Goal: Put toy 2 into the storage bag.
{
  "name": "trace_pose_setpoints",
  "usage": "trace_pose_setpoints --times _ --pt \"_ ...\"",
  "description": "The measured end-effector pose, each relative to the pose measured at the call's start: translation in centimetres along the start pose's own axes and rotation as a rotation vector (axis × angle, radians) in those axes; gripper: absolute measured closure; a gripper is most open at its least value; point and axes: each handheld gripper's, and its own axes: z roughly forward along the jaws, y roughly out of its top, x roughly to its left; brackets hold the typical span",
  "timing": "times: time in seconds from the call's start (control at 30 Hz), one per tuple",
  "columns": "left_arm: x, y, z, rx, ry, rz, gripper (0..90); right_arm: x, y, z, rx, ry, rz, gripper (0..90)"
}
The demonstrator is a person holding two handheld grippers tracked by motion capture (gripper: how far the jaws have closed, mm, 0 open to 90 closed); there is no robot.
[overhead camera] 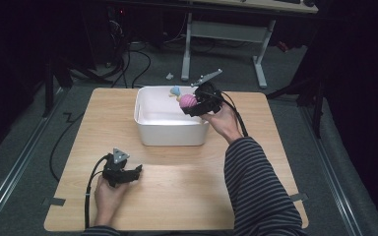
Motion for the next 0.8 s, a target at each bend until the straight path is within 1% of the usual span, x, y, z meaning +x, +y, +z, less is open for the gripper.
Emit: trace_pose_setpoints --times 0.17,0.2,0.27,0.3,0.33,0.4,0.5,0.6,0.63,0.7,0.8 --pt "0.0 0.0 0.0 -0.001 0.000 -0.001 26.1 -0.1 -0.3 1.1 0.025 0.015 -0.001 33.2" --pt "0.0 0.0 0.0 -0.001 0.000 -0.001 26.1 0.0 -0.3 1.2 0.030 0.022 0.005 33.2" --pt "0.0 0.0 0.0 -0.001 0.000 -0.001 26.1 0.1 -0.5 1.4 0.036 0.038 0.003 33.2" --pt "0.0 0.0 0.0 -0.001 0.000 -0.001 26.2 0.1 -0.5 1.4 0.036 0.038 0.003 33.2" --pt "0.0 0.0 0.0 0.000 0.000 0.000 26.2 0.2 -0.6 1.6 0.041 0.051 -0.005 33.1" --pt "0.0 0.0 0.0 -0.001 0.000 -0.001 26.1 0.3 -0.7 1.6 0.047 0.055 -0.004 33.1" --pt "0.0 0.0 0.0 -0.001 0.000 -0.001 26.2 0.4 -0.8 1.6 0.054 0.080 -0.002 33.0" --pt "0.0 0.0 0.0 -0.002 -0.001 -0.004 26.2 0.4 -0.9 1.6 0.057 0.088 -0.006 33.0" --pt "0.0 0.0 0.0 -0.002 -0.001 -0.003 26.2 0.6 -0.9 1.6 0.059 0.098 -0.002 33.0" --pt "0.0 0.0 0.0 0.000 -0.001 -0.002 26.2 0.7 -1.0 1.7 0.064 0.104 -0.013 33.0" --pt "0.0 0.0 0.0 -0.001 -0.001 -0.003 26.2 0.9 -1.1 1.8 0.075 0.110 -0.008 33.0"
